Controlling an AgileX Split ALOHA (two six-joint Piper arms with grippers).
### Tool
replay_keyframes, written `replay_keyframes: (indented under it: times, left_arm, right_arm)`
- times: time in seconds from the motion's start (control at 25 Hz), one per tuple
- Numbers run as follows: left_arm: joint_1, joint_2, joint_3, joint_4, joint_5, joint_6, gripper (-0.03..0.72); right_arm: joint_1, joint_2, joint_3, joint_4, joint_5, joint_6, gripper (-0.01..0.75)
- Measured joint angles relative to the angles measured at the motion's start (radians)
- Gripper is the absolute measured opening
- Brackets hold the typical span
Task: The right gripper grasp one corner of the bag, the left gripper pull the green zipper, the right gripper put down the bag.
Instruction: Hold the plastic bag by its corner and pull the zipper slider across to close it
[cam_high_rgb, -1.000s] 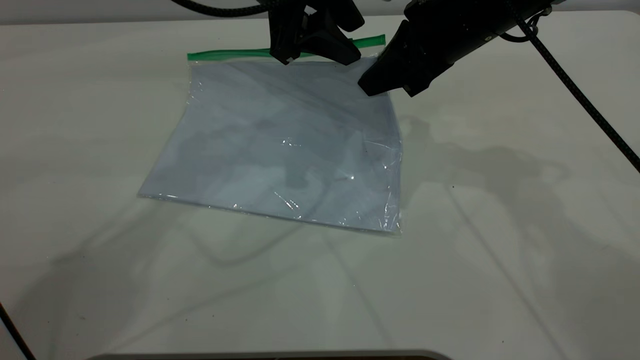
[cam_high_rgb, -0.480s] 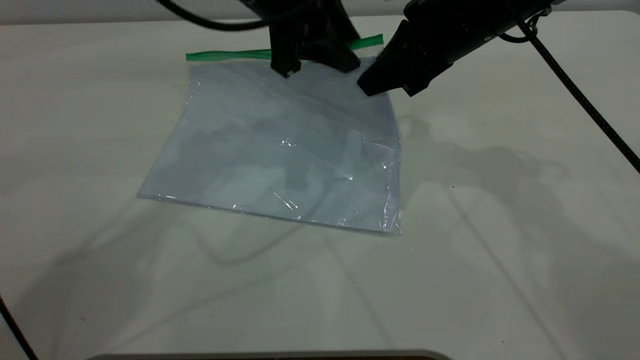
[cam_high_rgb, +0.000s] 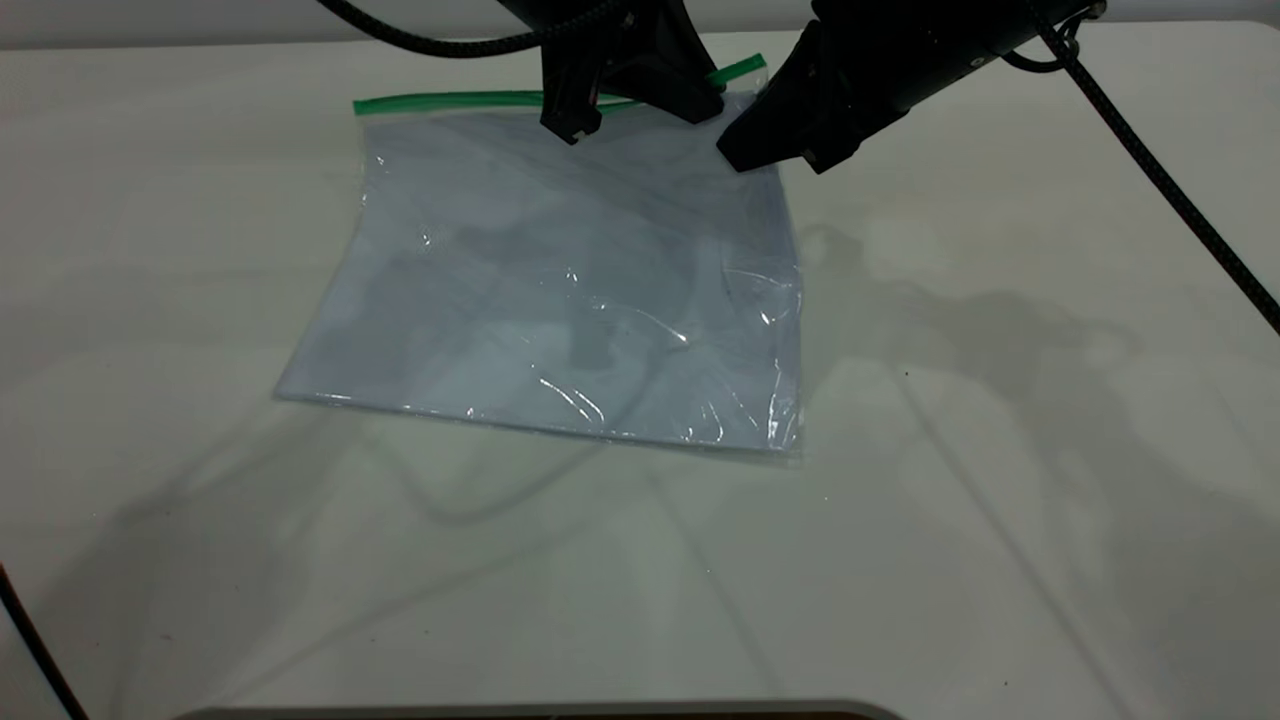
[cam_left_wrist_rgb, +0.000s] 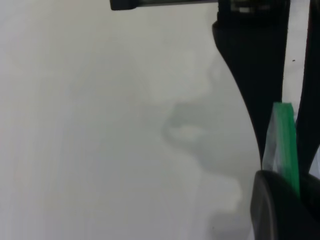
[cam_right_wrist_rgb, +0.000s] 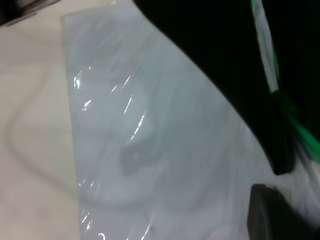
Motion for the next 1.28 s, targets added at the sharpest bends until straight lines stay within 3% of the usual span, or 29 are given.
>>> replay_keyframes:
  times: [0.24,0.64,1.28]
  left_arm:
    - [0.003,0.001,-0.003,0.001,-0.011,-0.001,0.047]
    - [0.054,0.001,-0.01,-0.057,0.028,-0.016,0.041]
    - [0.082,0.0,-0.014,-0.07,0.051,-0.02,0.042]
  right_arm:
    - [-0.015,0.0,0.0,0.026,0.007,0.011,0.035]
    - [-0.08,0.0,0.0,0.091,0.124,0.037,0.035]
    - [-0.105,0.0,-0.01,0.121,0.185,0.037,0.035]
